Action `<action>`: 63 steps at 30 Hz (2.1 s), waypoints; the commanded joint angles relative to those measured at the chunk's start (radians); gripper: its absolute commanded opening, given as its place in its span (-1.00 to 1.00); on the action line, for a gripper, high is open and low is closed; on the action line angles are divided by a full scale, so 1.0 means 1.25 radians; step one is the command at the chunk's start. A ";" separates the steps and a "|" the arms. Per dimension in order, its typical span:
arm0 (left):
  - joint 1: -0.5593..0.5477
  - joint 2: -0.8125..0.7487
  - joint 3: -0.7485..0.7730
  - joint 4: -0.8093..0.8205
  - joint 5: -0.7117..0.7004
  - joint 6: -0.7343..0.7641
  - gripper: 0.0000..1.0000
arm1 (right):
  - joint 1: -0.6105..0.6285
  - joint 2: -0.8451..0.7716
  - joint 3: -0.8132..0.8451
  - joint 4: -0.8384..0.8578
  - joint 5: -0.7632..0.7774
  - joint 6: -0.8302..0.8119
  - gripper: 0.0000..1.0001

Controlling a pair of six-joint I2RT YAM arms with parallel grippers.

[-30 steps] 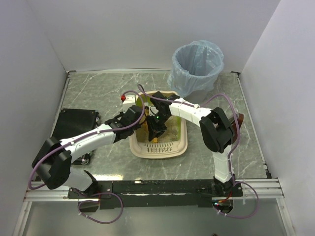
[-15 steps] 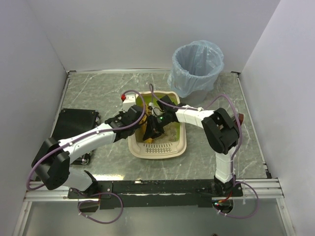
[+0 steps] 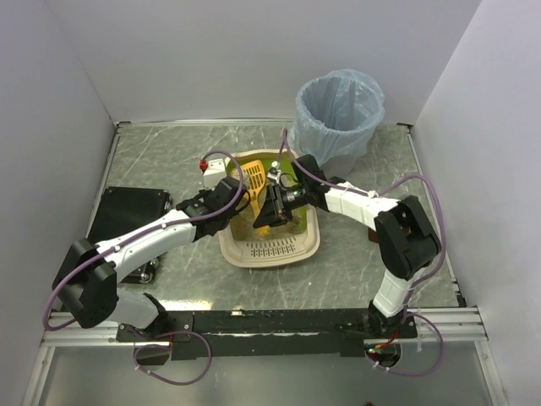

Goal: Clean the litter box

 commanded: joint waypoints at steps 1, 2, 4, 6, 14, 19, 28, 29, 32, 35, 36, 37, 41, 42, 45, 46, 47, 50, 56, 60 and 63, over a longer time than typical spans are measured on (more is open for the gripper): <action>0.017 -0.049 0.104 0.160 -0.019 -0.115 -0.99 | -0.012 -0.069 -0.015 0.029 -0.042 -0.015 -1.00; 0.020 -0.047 0.102 0.160 -0.016 -0.117 -0.98 | -0.013 -0.084 -0.021 0.028 -0.042 -0.016 -1.00; 0.025 -0.046 0.098 0.156 -0.016 -0.121 -0.99 | -0.023 -0.096 -0.026 0.017 -0.045 -0.022 -1.00; 0.029 -0.049 0.090 0.161 -0.007 -0.123 -0.99 | -0.032 -0.116 -0.037 0.004 -0.044 -0.031 -1.00; 0.037 -0.069 0.058 0.204 0.008 -0.097 -0.99 | -0.068 -0.197 -0.098 -0.054 -0.089 -0.050 -1.00; 0.038 -0.077 0.045 0.233 0.031 -0.083 -0.98 | -0.072 -0.304 -0.179 0.050 -0.177 0.031 -1.00; 0.038 -0.089 0.003 0.315 0.117 -0.061 -0.99 | -0.072 -0.267 -0.204 0.305 -0.268 0.212 -1.00; 0.040 -0.087 0.001 0.315 0.119 -0.063 -0.98 | -0.072 -0.263 -0.209 0.333 -0.274 0.235 -1.00; 0.038 -0.087 0.001 0.315 0.129 -0.060 -0.98 | -0.078 -0.276 -0.255 0.444 -0.312 0.322 -1.00; 0.038 -0.092 -0.010 0.347 0.144 -0.055 -0.98 | -0.087 -0.288 -0.301 0.525 -0.327 0.392 -1.00; 0.038 -0.092 -0.011 0.357 0.146 -0.055 -0.98 | -0.088 -0.281 -0.303 0.556 -0.320 0.414 -1.00; 0.040 -0.089 -0.012 0.362 0.149 -0.055 -0.98 | -0.088 -0.244 -0.283 0.574 -0.316 0.445 -1.00; 0.038 -0.074 0.005 0.338 0.143 -0.059 -0.98 | -0.095 -0.176 -0.383 1.041 -0.345 0.797 -1.00; 0.040 -0.076 0.005 0.335 0.136 -0.056 -0.98 | -0.115 -0.139 -0.413 1.297 -0.351 0.892 -1.00; 0.038 -0.079 -0.007 0.362 0.138 -0.055 -0.99 | -0.126 -0.055 -0.416 1.464 -0.321 1.079 -1.00; 0.038 -0.076 0.001 0.362 0.145 -0.050 -0.98 | -0.119 -0.018 -0.387 1.464 -0.304 1.069 -1.00; 0.038 -0.074 0.007 0.349 0.147 -0.049 -0.99 | -0.113 -0.009 -0.375 1.465 -0.307 1.065 -1.00; 0.037 -0.076 0.014 0.333 0.130 -0.045 -0.98 | -0.119 -0.017 -0.365 1.464 -0.327 1.057 -1.00; 0.037 -0.078 0.002 0.356 0.134 -0.041 -0.99 | -0.127 -0.033 -0.368 1.464 -0.342 1.037 -1.00; 0.037 -0.060 0.027 0.330 0.124 -0.040 -0.98 | -0.127 -0.044 -0.377 1.464 -0.343 1.027 -1.00; 0.038 -0.058 0.022 0.342 0.127 -0.044 -0.99 | -0.127 -0.061 -0.376 1.451 -0.348 1.026 -1.00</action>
